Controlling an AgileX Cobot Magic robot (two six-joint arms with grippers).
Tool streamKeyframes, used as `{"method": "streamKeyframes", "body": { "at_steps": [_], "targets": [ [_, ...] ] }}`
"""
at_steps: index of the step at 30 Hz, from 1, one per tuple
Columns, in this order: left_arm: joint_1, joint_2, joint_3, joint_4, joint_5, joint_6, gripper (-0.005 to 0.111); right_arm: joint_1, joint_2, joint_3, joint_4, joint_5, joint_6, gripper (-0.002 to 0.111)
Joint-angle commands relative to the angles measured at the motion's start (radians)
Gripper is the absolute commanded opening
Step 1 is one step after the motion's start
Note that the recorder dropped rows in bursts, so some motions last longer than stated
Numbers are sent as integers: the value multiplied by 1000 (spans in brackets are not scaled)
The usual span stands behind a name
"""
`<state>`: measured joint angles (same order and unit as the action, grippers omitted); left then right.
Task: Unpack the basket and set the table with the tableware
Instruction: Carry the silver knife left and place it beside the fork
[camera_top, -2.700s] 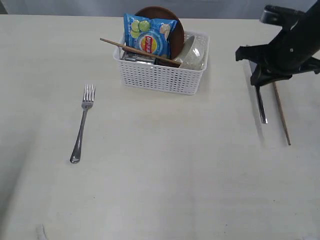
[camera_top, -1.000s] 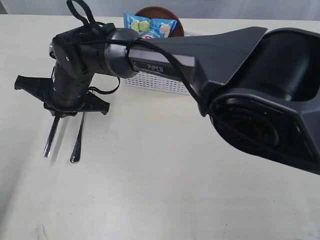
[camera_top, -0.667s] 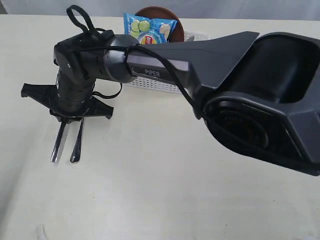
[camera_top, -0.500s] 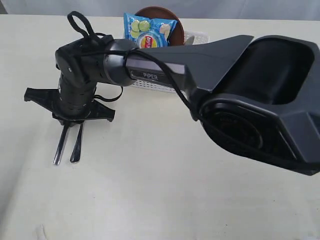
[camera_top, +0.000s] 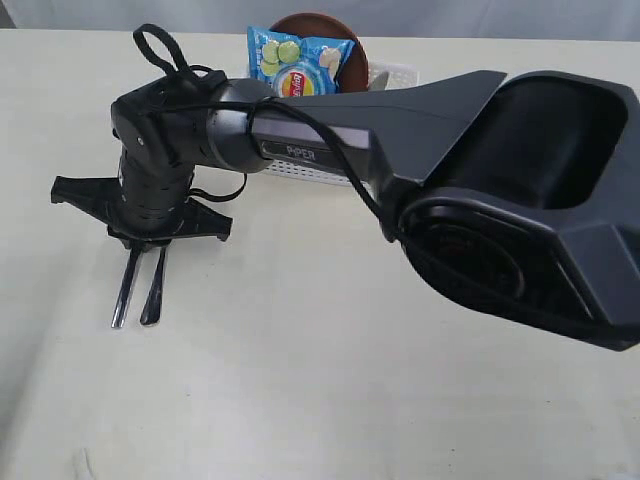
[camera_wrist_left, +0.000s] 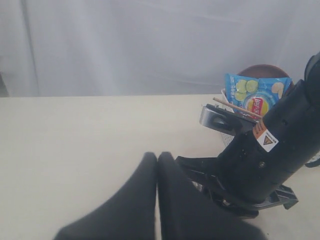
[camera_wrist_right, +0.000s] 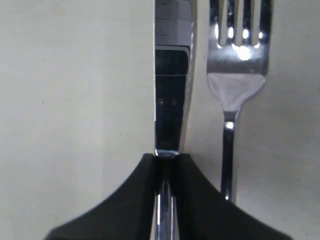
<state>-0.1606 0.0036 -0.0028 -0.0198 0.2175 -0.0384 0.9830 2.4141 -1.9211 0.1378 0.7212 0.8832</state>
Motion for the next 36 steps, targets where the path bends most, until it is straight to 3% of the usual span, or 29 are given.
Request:
{"method": "streamKeyframes", "body": {
  "at_steps": [1,17,24,36],
  "targets": [
    [-1,-4,3,-2,-6,0,0,-4,-7,-7,-13,-8,-1,0],
    [-1,-4,3,-15,-6,0,0,-4,-7,-7,-17,-12,-17,1],
    [-1,-4,3,-15,-6,0,0,-4,-7,-7,-17,-10,-19,28],
    [-1,-4,3,-11,-6,0,0,-4,-46,-7,-17,-42,-20,29]
  ]
}}
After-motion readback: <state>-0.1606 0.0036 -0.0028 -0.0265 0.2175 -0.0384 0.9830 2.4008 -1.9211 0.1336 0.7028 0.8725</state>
